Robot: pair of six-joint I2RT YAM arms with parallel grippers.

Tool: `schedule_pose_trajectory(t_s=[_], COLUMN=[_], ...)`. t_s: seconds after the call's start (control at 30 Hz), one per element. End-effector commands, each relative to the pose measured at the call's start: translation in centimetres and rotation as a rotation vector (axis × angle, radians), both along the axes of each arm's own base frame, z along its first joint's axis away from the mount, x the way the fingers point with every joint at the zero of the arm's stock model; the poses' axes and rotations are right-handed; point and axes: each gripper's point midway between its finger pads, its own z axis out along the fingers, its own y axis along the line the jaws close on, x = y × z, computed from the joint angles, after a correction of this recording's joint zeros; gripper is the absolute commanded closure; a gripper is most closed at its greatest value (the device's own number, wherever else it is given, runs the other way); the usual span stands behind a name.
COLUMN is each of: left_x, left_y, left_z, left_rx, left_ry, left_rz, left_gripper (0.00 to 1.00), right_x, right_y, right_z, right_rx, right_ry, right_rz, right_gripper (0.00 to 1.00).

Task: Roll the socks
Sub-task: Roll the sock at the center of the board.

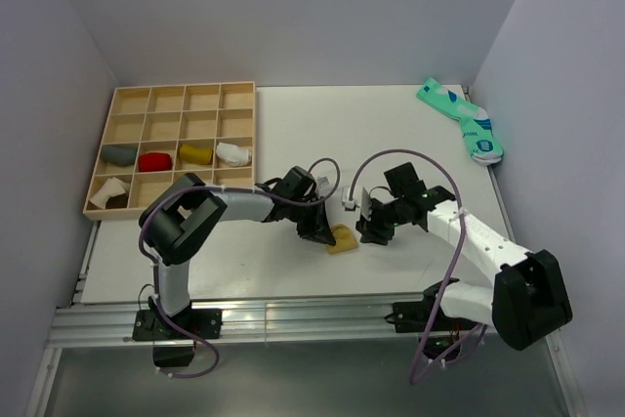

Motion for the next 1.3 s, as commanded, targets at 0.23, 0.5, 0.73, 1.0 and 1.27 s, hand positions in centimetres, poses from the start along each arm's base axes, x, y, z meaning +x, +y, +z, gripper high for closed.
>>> schedule_pose_trajectory(t_s=[0.23, 0.5, 0.73, 1.0, 1.27], left_x=[-2.5, -2.2, -1.6, -1.1, -0.8], left_y=[2.6, 2.2, 1.8, 1.7, 1.5], left_z=[-3.9, -4.3, -4.2, -4.1, -3.6], left_rx=[0.167, 0.161, 0.154, 0.143, 0.118], left_ry=[0.164, 0.189, 0.188, 0.191, 0.194], left_rz=[-0.071, -0.075, -0.082, -0.077, -0.047], left_gripper=[1.0, 1.0, 1.0, 1.0, 0.96], right_x=[-1.0, -1.3, -2.4, -2.5, -2.6], right_y=[3.0, 4.0, 4.4, 4.3, 4.7], right_z=[-1.5, -2.3, -3.7, -5.1, -5.8], right_rx=[-0.06, -0.088, -0.12, -0.166, -0.171], right_ry=[-0.242, -0.272, -0.254, -0.228, -0.14], right_rz=[0.206, 0.25, 0.295, 0.296, 0.255], right_gripper=[0.48, 0.48, 0.5, 0.55, 0.79])
